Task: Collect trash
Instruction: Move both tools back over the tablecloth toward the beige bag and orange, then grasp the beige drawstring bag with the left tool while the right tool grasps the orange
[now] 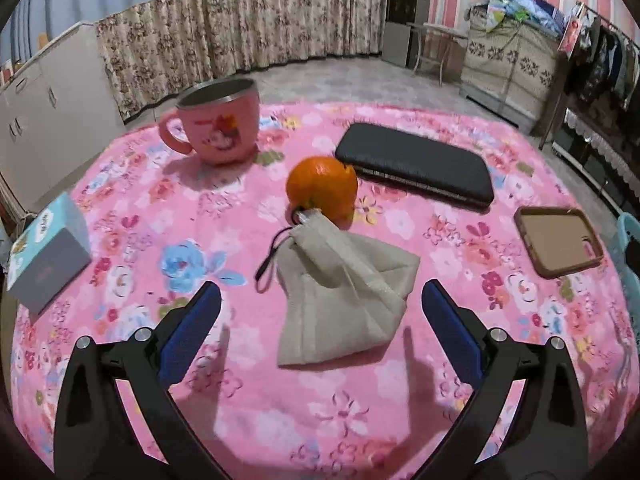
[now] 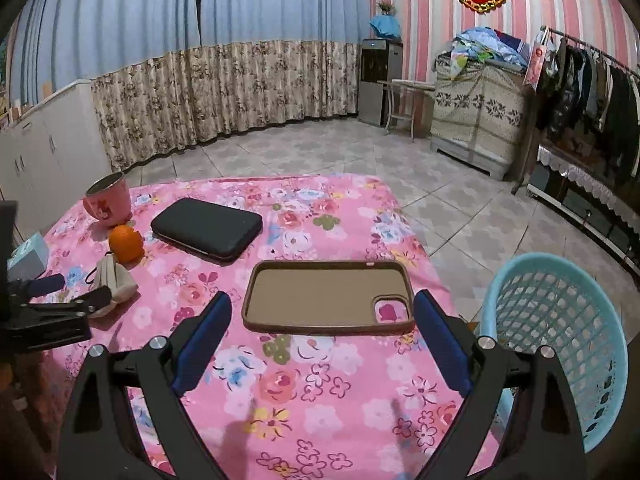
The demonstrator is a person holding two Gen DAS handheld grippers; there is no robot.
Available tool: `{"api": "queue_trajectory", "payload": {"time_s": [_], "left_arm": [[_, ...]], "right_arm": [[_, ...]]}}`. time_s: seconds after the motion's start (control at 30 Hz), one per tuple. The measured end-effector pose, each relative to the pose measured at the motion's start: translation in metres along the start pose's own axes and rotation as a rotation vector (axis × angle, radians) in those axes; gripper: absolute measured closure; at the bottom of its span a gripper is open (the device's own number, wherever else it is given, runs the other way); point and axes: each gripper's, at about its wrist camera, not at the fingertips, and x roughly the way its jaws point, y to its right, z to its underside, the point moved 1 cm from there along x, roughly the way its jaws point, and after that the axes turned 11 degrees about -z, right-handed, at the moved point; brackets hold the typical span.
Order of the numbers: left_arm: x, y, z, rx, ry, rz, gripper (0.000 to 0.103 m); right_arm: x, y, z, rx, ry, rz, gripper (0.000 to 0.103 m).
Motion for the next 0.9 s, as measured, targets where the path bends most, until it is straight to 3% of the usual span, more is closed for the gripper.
{"api": "queue_trajectory", "payload": {"time_s": [0.17, 0.33, 0.6, 0.9], "left_arm": [[0.012, 0.001, 0.004, 0.011, -0.046, 0.071, 0.039], [0.005, -0.006, 0.009, 0.029, -0.053, 0.09, 0.068], [-0.02, -0.059, 0.005, -0.011, 0.007, 0.051, 0.073], [-0.028, -0.12, -0.025, -0.016, 0.111, -0.07, 0.073]], "right_arm": [[0.003, -0.001, 0.0, -0.003, -0.008, -0.012, 0.013], [0.006, -0.009, 0.003, -0.015, -0.023, -0.031, 0.013], [0.002, -0.045, 0.002, -0.069, -0.009, -0.077, 0.013], [0.031, -0.119, -0.007, -0.187, -0.044, -0.135, 0.013]]}}
